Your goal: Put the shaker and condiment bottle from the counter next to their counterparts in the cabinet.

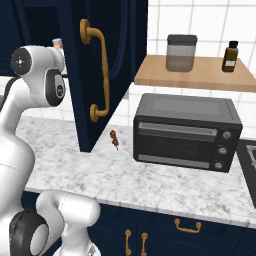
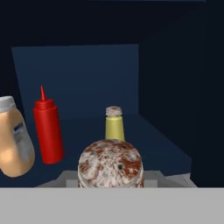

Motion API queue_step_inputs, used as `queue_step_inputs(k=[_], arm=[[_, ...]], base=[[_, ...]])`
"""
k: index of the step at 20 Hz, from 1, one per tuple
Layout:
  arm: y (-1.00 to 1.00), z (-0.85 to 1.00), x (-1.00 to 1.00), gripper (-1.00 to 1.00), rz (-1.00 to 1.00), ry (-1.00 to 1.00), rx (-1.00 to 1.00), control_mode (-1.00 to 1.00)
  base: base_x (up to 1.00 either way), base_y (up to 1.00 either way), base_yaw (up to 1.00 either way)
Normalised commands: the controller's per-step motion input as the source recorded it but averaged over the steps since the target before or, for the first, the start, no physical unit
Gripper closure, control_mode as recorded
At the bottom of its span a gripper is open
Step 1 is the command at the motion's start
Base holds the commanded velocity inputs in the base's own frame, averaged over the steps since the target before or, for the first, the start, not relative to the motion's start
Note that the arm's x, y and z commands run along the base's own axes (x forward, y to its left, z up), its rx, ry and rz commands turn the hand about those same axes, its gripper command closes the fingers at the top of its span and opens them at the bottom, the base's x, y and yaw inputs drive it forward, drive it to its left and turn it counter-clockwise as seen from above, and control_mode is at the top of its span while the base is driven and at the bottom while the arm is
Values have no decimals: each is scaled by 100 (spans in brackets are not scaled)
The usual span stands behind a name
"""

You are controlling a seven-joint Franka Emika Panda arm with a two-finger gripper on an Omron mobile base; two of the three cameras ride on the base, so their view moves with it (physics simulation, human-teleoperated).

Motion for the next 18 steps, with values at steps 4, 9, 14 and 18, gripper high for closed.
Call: queue_step_inputs(k=[4,9,14,18], arm=[[0,0,16,100,0,0,0,-100],[0,0,31,100,0,0,0,-100],[0,0,29,100,0,1,0,-100],[0,-7,28,100,0,1,0,-100]], base=[[0,0,0],[0,0,0],[0,0,0],[0,0,0]])
